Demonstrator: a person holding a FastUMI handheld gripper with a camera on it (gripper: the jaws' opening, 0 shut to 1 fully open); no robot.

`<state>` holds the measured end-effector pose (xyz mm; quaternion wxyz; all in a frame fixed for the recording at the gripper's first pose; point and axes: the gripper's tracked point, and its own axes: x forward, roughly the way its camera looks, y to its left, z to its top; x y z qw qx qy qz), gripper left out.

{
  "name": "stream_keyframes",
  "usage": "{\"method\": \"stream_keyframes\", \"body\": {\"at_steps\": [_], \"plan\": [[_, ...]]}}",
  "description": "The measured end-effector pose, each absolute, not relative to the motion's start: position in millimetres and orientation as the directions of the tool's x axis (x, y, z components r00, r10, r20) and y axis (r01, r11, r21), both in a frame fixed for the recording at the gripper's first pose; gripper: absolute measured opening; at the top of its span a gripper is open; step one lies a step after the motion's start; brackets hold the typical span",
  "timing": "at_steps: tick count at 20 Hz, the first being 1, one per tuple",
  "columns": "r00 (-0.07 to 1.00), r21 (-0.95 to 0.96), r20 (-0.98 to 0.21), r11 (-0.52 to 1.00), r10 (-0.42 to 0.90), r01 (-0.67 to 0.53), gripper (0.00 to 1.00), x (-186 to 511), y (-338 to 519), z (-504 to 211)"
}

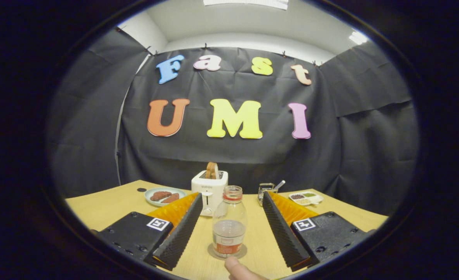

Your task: Take the bottle from table, then pour the juice into the cup, finally place the bottle on the coaster

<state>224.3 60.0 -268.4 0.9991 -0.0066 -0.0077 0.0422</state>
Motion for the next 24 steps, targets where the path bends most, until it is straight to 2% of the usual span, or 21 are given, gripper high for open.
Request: {"method": "stream_keyframes", "body": {"at_steps": [16, 24], "plan": [[0.993, 0.028, 0.069, 0.995, 0.094, -0.097, 0.99, 107.9, 35.1, -130.1], [0.995, 0.042, 0.018, 0.994, 0.102, -0.103, 0.99, 59.4, 37.3, -92.7]]}}
